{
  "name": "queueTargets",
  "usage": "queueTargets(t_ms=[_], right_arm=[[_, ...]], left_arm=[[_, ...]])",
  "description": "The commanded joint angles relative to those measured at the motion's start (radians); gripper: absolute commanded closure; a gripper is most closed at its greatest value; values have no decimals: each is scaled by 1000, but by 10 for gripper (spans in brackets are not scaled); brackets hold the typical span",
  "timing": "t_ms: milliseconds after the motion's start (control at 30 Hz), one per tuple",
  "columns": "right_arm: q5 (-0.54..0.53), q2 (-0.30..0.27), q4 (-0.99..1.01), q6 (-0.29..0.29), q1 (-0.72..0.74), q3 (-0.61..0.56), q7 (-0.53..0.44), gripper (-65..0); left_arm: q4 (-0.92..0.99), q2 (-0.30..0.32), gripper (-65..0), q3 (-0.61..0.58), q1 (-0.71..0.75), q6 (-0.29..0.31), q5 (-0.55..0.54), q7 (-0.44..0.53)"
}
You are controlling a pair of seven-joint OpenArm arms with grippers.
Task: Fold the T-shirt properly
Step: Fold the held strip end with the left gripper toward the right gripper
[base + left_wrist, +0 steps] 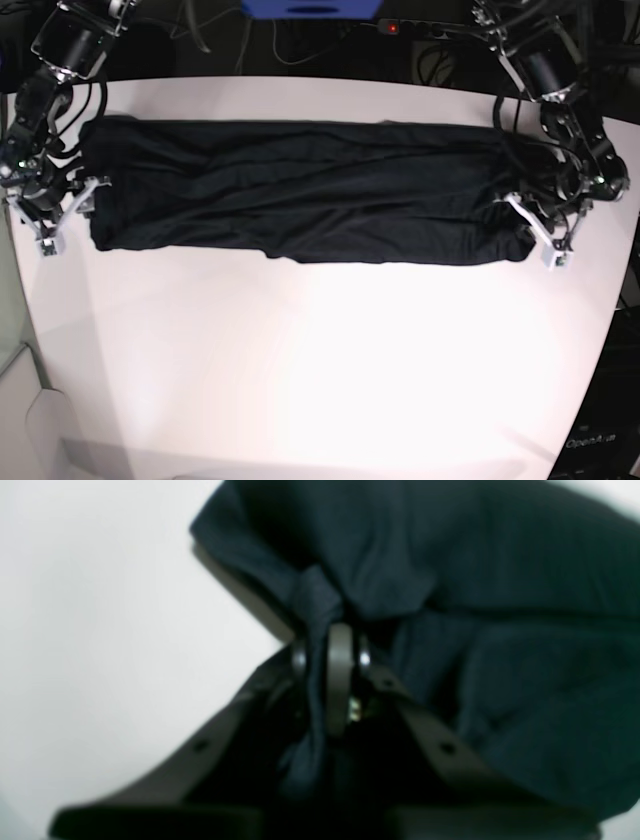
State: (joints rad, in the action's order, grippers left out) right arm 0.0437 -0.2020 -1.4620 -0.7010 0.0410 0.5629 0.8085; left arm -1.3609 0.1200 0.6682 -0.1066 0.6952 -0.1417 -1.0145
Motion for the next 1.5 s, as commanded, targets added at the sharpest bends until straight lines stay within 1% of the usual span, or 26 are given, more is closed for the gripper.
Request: queueTargets(t_ms=[0,200,333,533,600,900,1033,1133,1167,1233,1367,1467], right_arm=[[-11,-17,-18,3,17,4,-16,-376],[-11,-17,-18,3,17,4,-15,-376],[-11,-17,-18,3,17,4,-15,-376],[-11,-17,-18,3,17,4,-15,-376],[-11,-17,-18,3,17,4,-15,-376],[-11,-17,-18,3,17,4,-15,-376],[-11,-17,-18,3,17,4,-15,-376],[-11,-17,-18,3,17,4,-15,-376],[-11,-17,-18,3,17,4,-15,-376],[-11,-17,-18,3,15,4,-15,-376],[-11,-17,-18,3,15,4,-15,-376],[-11,-17,-18,3,15,4,-15,-376]], left_arm=[[-71,4,0,-1,-12,3,-20,3],[-262,-52,0,-3,-9,3,-20,-86],[-354,-95,0,-11,0,3,-20,-99],[-443,-138,0,-144,55,3,-22,-86],[-463,-154,0,-179,66,-41,-22,-85],[-473,-213,0,-373,72,-168,-22,-83],[-470,-224,0,-485,74,-251,-26,-76],[-466,-247,0,-565,75,-325,-22,-23],[-464,-248,0,-592,75,-354,-23,-13],[-450,-248,0,-647,75,-392,-28,-7],[-420,-253,0,-738,66,-447,-28,-7],[-401,-273,0,-773,64,-478,-28,-5]])
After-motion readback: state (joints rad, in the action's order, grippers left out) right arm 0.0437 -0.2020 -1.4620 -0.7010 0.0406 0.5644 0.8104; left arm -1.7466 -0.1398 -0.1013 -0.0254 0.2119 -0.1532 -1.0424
